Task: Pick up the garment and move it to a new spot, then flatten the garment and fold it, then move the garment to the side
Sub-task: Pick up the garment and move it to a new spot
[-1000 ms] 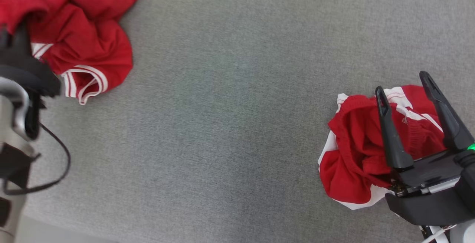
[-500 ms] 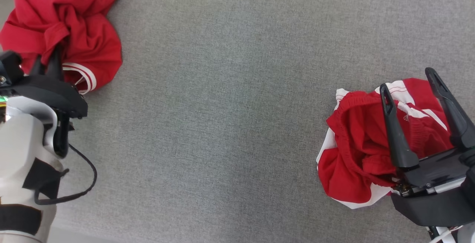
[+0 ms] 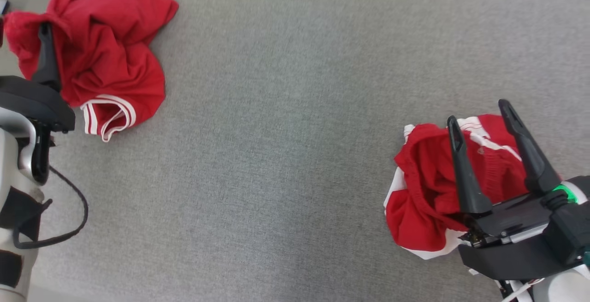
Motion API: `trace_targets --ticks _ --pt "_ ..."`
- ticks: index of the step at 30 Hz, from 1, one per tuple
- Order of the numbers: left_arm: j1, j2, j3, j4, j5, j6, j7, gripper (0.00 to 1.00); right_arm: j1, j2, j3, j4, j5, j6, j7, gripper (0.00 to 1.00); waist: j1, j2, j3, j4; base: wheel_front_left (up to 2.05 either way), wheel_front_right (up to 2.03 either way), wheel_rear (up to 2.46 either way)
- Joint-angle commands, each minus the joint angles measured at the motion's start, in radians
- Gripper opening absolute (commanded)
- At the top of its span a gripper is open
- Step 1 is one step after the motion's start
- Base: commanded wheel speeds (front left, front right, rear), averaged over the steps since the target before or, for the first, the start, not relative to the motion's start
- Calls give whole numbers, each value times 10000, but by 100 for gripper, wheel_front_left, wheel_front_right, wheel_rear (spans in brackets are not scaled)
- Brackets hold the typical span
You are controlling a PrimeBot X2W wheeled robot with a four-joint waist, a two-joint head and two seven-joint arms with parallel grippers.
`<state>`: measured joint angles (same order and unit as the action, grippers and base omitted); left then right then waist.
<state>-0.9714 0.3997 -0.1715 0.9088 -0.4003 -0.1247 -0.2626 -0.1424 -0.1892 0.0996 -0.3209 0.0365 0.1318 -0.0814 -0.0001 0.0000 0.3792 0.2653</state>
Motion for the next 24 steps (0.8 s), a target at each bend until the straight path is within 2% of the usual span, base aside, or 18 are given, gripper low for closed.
trace_targets --ticks 1,5,13,19,24 --pt "-42 45 -127 245 26 -65 -5 100 3 108 -2 133 68 -22 -141 100 1 0 -289 -216 0 0 0" --pt "-158 274 -684 661 -216 -40 201 100 19 395 24 574 112 -22 -528 100 1 0 -505 -517 0 0 0" --pt "421 581 -1160 323 -562 -44 -7 100 179 809 -43 1353 235 -22 -1178 100 1 0 -1118 -1109 0 0 0" --pt "1383 550 -843 -1069 -431 -6 -25 100 302 1035 -161 1952 327 -22 -1513 100 1 0 -1775 -1670 0 0 0" --pt "2492 160 -206 -2620 -353 30 -31 100 458 1139 -335 2353 358 -22 -1671 100 1 0 -2169 -2195 0 0 0"
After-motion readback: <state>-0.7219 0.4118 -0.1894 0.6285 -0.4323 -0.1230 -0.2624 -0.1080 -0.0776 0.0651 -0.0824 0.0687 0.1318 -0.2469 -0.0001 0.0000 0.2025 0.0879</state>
